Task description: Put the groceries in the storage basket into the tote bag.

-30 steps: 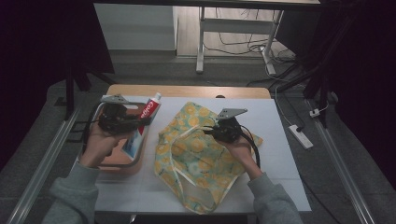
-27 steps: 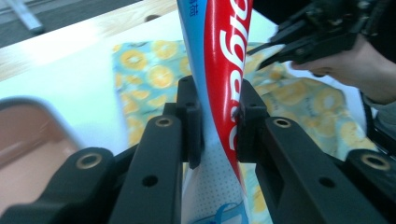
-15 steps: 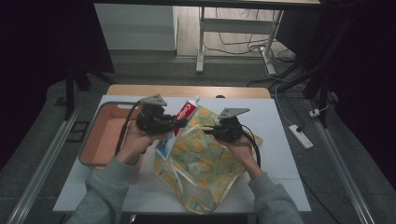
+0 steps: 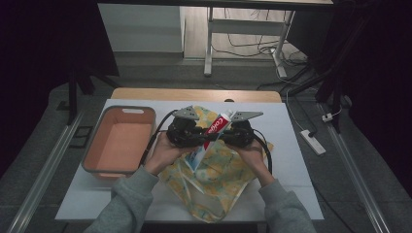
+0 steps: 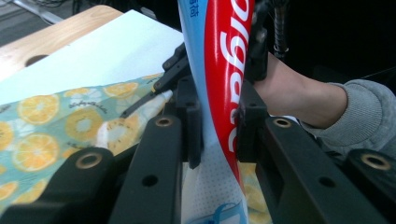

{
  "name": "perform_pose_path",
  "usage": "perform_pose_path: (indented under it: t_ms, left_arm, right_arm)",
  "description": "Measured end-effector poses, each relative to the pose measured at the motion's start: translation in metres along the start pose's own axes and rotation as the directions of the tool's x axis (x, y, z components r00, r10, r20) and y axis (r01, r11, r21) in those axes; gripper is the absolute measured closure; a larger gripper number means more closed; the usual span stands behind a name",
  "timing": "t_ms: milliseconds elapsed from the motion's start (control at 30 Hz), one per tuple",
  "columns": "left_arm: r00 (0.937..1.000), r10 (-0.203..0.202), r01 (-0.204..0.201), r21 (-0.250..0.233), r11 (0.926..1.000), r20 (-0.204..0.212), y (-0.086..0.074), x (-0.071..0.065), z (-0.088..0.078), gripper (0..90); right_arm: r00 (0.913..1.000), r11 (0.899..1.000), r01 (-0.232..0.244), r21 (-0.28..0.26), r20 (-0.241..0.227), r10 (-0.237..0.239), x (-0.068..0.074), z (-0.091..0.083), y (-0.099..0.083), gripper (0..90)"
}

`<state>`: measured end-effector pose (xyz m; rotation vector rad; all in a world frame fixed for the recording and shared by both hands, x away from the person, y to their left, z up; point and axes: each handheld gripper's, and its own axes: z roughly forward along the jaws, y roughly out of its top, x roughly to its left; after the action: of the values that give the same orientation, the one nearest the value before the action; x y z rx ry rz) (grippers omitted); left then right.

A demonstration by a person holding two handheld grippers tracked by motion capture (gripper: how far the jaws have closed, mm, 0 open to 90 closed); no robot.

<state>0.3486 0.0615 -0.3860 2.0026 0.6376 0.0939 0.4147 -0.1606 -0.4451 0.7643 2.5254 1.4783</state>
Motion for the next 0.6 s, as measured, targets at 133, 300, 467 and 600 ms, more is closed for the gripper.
perform_pose_path:
  t_ms: [133,300,467,600]
  left_arm:
    - [0.9999,0.014,-0.014,0.032,0.9994,-0.007,-0.01,0.002,0.006,75.0]
    - [0.9998,0.016,-0.015,0.059,0.9981,-0.009,-0.018,0.006,0.009,75.0]
    - [0.9984,0.056,-0.056,0.091,0.9943,-0.001,-0.023,0.003,0.012,75.0]
    - [0.9958,0.091,-0.091,0.131,0.9872,0.009,-0.027,-0.001,0.018,75.0]
  right_arm:
    - [0.9995,0.999,-0.031,-0.024,-0.008,0.031,-0.005,-0.004,-0.001,89.4]
    - [0.9992,0.998,-0.04,-0.045,-0.009,0.039,-0.009,-0.01,0.0,89.5]
    - [0.9978,0.995,-0.063,-0.071,-0.027,0.061,-0.013,-0.015,0.001,89.5]
    - [0.9954,0.993,-0.083,-0.085,-0.055,0.078,-0.016,-0.018,0.0,89.7]
